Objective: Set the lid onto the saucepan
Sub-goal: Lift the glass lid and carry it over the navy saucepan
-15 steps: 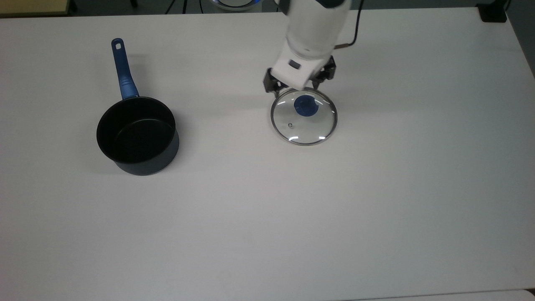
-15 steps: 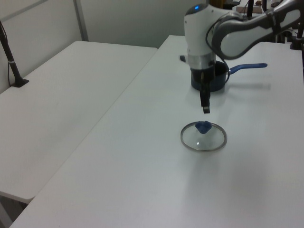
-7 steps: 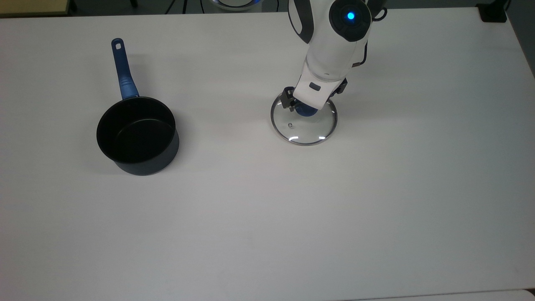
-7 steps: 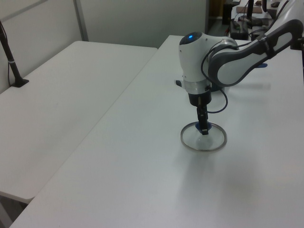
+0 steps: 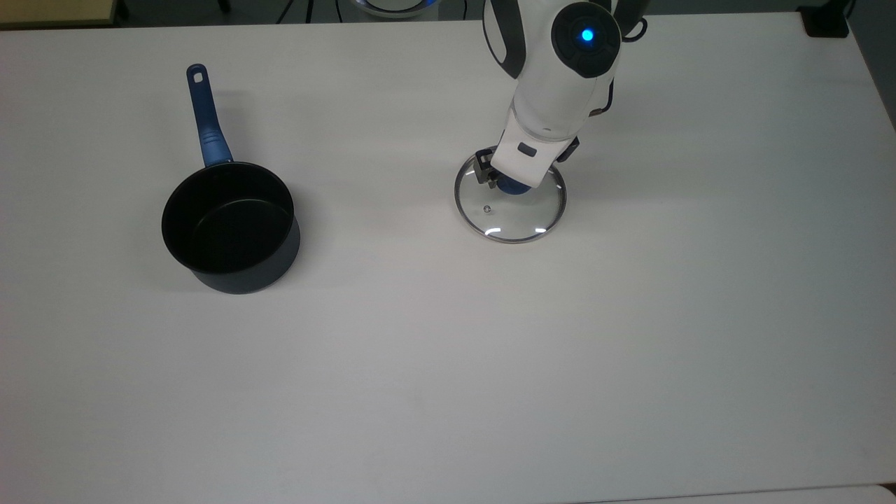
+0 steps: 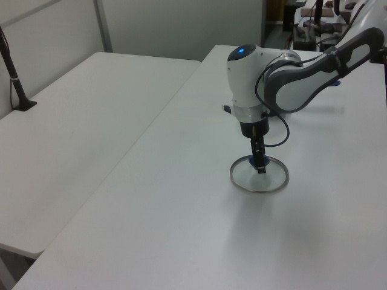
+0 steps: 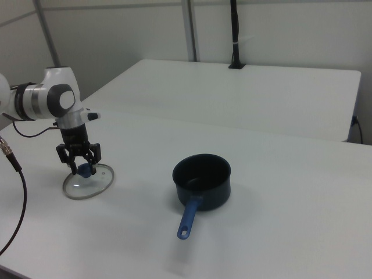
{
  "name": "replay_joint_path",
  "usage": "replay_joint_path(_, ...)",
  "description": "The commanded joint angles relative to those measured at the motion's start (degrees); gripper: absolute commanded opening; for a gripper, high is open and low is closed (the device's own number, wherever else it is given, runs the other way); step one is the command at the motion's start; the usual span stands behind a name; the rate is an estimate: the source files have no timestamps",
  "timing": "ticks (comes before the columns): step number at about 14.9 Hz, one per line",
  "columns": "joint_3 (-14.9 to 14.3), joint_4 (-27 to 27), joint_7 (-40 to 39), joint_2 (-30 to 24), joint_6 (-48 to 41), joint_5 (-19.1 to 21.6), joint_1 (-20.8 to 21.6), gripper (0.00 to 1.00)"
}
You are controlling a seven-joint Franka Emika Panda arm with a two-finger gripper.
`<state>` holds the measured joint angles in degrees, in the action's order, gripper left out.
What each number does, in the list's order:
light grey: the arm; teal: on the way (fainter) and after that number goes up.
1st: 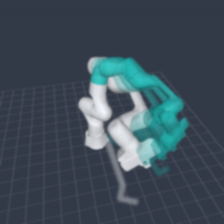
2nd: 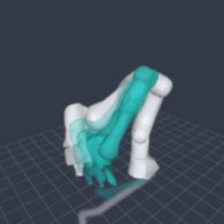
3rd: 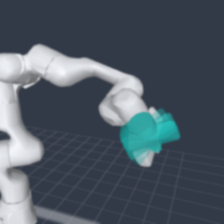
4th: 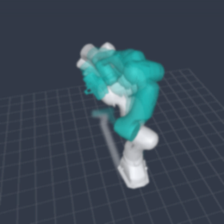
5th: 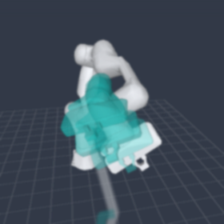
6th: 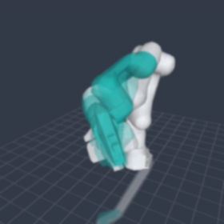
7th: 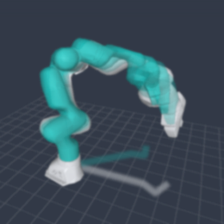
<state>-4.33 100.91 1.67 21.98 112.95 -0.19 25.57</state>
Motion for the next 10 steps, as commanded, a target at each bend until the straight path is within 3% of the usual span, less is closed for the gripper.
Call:
replay_joint_path(1, -0.68, 0.34, -0.18, 0.00, 1.31, 0.28, 0.88, 0.55)
replay_joint_path(6, -0.68, -0.27, -0.09, -0.97, 0.35, 0.45, 0.80, 0.53)
replay_joint_path(10, -0.77, -3.69, 0.08, -1.15, -6.13, 0.98, -0.08, 0.49)
